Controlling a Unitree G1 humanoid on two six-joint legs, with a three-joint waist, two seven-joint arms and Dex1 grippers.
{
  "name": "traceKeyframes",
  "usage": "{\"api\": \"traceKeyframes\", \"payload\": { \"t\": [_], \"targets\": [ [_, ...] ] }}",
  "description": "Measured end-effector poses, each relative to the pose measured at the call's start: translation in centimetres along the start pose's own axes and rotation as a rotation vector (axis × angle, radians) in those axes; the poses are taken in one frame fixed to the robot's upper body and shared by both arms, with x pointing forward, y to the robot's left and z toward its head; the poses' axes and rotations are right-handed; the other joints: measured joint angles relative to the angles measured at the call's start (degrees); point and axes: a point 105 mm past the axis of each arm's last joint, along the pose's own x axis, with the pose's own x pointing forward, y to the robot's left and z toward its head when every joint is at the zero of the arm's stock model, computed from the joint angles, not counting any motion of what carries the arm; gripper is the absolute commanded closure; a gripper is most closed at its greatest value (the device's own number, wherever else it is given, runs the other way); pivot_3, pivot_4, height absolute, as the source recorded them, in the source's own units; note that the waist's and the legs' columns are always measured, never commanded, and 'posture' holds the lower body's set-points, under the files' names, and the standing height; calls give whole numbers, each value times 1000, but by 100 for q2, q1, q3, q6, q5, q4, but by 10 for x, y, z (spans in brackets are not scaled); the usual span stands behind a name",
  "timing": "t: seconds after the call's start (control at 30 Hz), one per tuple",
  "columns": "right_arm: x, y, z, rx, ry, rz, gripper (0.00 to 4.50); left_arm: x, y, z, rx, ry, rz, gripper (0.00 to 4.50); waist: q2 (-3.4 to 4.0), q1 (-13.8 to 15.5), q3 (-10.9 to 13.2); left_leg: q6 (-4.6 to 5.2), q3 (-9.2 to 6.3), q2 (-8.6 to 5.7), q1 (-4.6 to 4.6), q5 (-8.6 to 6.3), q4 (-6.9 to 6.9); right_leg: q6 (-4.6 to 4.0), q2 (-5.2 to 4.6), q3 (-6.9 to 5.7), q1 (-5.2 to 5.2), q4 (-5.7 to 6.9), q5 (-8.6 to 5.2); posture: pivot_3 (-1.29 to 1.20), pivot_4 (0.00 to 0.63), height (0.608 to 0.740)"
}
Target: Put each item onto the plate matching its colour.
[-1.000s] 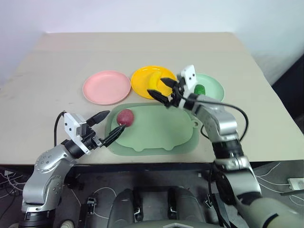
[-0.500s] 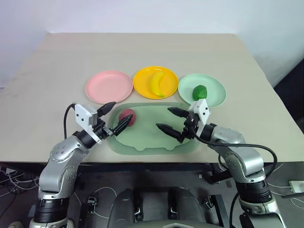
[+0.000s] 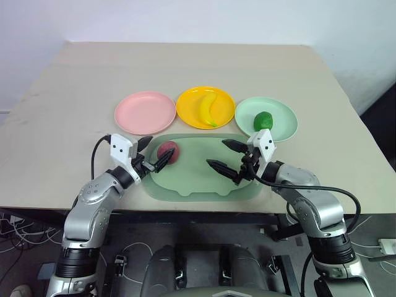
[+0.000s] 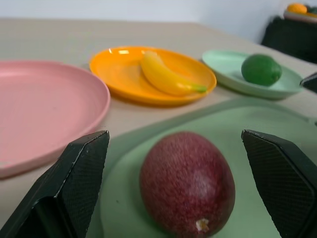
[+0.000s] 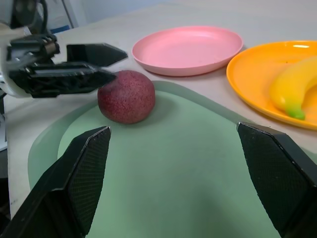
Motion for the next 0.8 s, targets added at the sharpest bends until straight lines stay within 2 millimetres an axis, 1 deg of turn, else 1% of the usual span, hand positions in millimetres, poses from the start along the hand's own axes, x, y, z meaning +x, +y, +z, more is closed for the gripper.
{"api": "traceKeyframes", "payload": {
  "t": [0.13, 0.33, 0.43, 0.5, 0.53, 0.7, 0.8],
  "targets": [
    [-1, -2, 0, 2, -1, -15, 178, 8, 1, -10, -4, 39, -16, 0, -1, 3, 0, 0, -1, 0, 0, 0, 2, 0, 0, -1, 1, 0, 0, 0, 150, 695],
    [-5, -9, 1, -2, -3, -47, 178, 14, 6, -19, 7, 61, -26, 0, -1, 0, 0, 0, -2, -1, -1, 0, 3, 0, 0, -2, 2, 0, 0, 0, 150, 695],
    [-7, -12, 2, -7, -1, -62, 136, 15, 6, -28, 16, 88, -37, 622, -1, 0, 0, 0, -3, -1, 0, 0, 3, 0, 0, -3, 2, 0, 0, 0, 150, 695],
    [-8, -13, 2, -7, -1, -65, 136, 16, 5, -29, 20, 83, -48, 1219, -1, -1, 0, 0, -3, 0, 0, 0, 3, 0, 0, -3, 2, 0, 0, 0, 150, 695],
    [-8, -13, 2, -7, -1, -66, 136, 17, 5, -28, 21, 81, -57, 1445, -1, 2, 0, 0, -4, 0, 0, 0, 3, 0, 0, -3, 2, 0, 0, 0, 150, 695],
    [-8, -14, 2, -10, 3, -73, 136, 19, 3, -25, 22, 53, -63, 1478, -1, 0, 0, 1, -5, 0, -1, 0, 4, 0, 0, -3, 2, 0, 0, 0, 150, 695],
    [-10, -14, 0, -10, 9, -76, 136, 15, 13, -15, 47, 1, -14, 1478, -1, -4, 0, 1, -5, 1, 0, 0, 4, 0, 0, -3, 2, 0, 0, 0, 150, 695]
  ]
}}
